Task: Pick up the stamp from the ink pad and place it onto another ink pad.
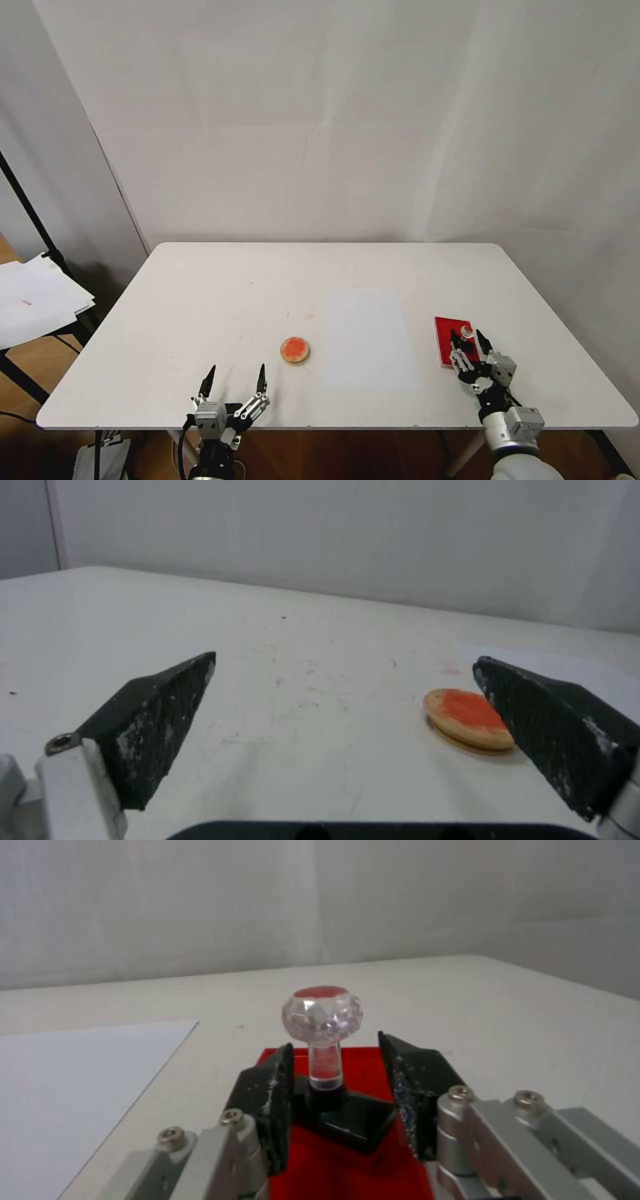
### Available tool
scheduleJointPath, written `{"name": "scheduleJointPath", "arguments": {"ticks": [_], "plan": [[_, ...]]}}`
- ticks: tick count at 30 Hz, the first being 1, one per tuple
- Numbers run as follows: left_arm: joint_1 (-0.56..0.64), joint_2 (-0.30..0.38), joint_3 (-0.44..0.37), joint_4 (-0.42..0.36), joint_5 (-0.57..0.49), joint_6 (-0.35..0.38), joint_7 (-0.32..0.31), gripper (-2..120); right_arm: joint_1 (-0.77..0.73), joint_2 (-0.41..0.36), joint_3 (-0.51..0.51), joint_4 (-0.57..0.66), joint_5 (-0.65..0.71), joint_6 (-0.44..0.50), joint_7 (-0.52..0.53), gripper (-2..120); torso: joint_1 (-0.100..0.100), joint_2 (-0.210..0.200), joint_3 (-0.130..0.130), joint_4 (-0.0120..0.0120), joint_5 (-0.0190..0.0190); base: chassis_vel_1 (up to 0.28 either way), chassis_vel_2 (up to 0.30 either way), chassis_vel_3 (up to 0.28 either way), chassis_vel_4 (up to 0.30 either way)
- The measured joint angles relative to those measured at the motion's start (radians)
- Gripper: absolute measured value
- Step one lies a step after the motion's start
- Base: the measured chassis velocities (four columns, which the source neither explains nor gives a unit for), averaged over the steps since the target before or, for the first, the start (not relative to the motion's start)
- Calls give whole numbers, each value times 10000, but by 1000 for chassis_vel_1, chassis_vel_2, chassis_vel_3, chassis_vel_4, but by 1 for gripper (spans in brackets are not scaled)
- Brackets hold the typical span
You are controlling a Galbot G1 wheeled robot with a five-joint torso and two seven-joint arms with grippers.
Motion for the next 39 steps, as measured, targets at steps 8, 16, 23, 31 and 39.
{"name": "scheduleJointPath", "arguments": {"ticks": [8, 16, 23, 31, 39], "plan": [[0, 0, 0, 0, 0, 0, 0, 102, -61, 14, 5, 105, -4, 0, 29, 7, 0, 0, 0, 0, 0, 0, 0, 0, 0], [0, -1, 0, 0, 0, 0, 0, 102, -129, 38, -74, 604, -2, -23, 37, 7, 0, 0, 0, 0, 1, 0, 0, 0, 0], [0, 0, 0, 0, 0, 0, 0, 102, -213, -365, -809, 1830, 563, -349, -59, 7, -2, 0, 0, 0, -3, 0, 0, 0, 0], [0, -1, 0, 0, 0, 0, 0, 102, 424, -685, -2541, 1397, 636, -539, -143, 7, -2, 0, 0, 0, 1, 0, 0, 0, 0], [0, -1, 0, 0, 0, 0, 0, 102, 1898, -749, -3743, 416, 908, -641, -143, 7, 0, 0, 1, 1, 0, 0, 0, 0, 0]]}}
